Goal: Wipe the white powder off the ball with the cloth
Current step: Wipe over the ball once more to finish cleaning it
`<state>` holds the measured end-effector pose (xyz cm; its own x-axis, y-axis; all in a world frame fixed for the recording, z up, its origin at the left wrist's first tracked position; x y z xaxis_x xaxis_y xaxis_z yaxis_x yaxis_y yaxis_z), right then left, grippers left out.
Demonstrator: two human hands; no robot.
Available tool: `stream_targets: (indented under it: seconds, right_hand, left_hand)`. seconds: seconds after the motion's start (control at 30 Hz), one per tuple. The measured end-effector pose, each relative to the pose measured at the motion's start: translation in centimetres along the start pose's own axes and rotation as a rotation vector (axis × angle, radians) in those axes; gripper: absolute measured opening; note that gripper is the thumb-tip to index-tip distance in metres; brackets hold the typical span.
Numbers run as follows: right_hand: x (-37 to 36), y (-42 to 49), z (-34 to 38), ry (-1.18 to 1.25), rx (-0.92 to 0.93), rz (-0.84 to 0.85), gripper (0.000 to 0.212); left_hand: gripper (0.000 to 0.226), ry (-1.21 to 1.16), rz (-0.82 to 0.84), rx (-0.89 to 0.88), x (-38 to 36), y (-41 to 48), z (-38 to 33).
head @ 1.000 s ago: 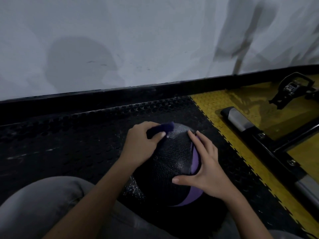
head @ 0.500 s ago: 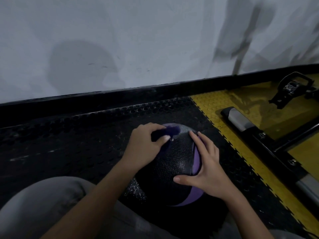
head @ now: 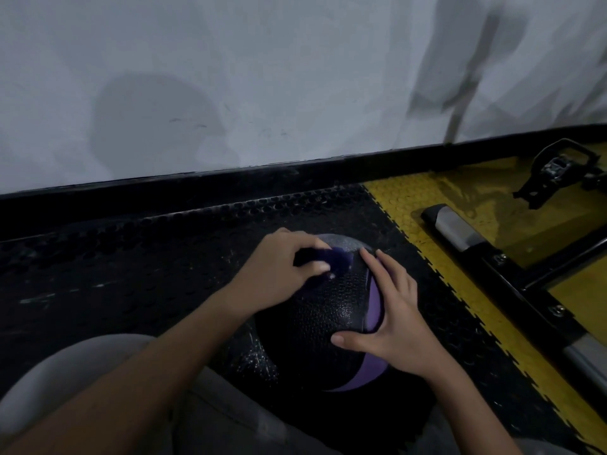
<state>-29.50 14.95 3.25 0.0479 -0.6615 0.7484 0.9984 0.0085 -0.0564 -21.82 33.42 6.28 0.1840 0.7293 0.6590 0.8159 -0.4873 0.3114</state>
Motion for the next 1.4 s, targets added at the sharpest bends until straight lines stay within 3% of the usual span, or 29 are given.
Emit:
stream_targets:
  seconds: [0.13,0.2,0.4,0.63,0.8,0.87,1.07,1.13,1.3,1.4]
  right_hand:
    - [-0.2,0.3,0.3,-0.007,0.009,-0.002,0.112]
    - [-0.1,0.3,0.2,-0.008,0.007,-0.011,0.111]
    - [0.1,0.0,-0.1,-0.012,-0.001,-0.005,0.112]
    - [-0.3,0.2,0.1,-0.012,0.014,-0.012,0.112]
    - [-0.2,0.0,-0.1,-0.021,0.015,-0.023,0.109]
    - [-0.2,0.0,0.0,-0.018,0.018,-0.019,0.107]
    - [-0.4,0.2,0.2,-0.020,0.024,-0.005,0.109]
    - [-0.3,0.2,0.1,-0.017,0.028,-0.007,0.109]
    - [0.0,0.2,0.0,-0.024,0.026,0.005,0.105]
    - [-0.2,0.3,0.1,-0.016,0.024,0.011,0.109]
  left_hand:
    - [0.015,0.011,-0.092,0.233,1.1,1.4,2.9]
    - [0.013,-0.039,-0.117,0.259,0.9,1.2,3.1]
    - [0.020,0.016,-0.023,-0.044,-0.8,-0.3,-0.4]
    - [0.015,0.004,-0.120,0.236,0.6,2.1,2.4]
    - [0.021,0.036,-0.020,-0.017,-0.8,0.5,-0.7]
    - [0.023,0.089,0.001,-0.042,-0.9,0.9,-1.0]
    - [0.015,0.089,-0.113,0.296,0.4,2.5,3.9]
    - [0.016,0.035,-0.117,0.261,0.3,2.1,3.4]
    - [0.018,0.032,-0.017,-0.015,-0.6,1.3,-0.8]
    - [0.015,0.057,-0.012,0.039,-0.2,2.3,0.3]
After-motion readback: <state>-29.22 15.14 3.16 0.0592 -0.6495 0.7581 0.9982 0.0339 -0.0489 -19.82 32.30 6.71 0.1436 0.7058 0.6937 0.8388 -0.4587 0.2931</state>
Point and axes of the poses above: each hand's wrist, its own y-axis towards the middle knuckle, its own x-axis out of the back of the hand, z = x × y, the point moved 1 cm from there along y, towards the middle knuckle, and after that the axes turned 6 degrees about -x, right-handed, at the moved point
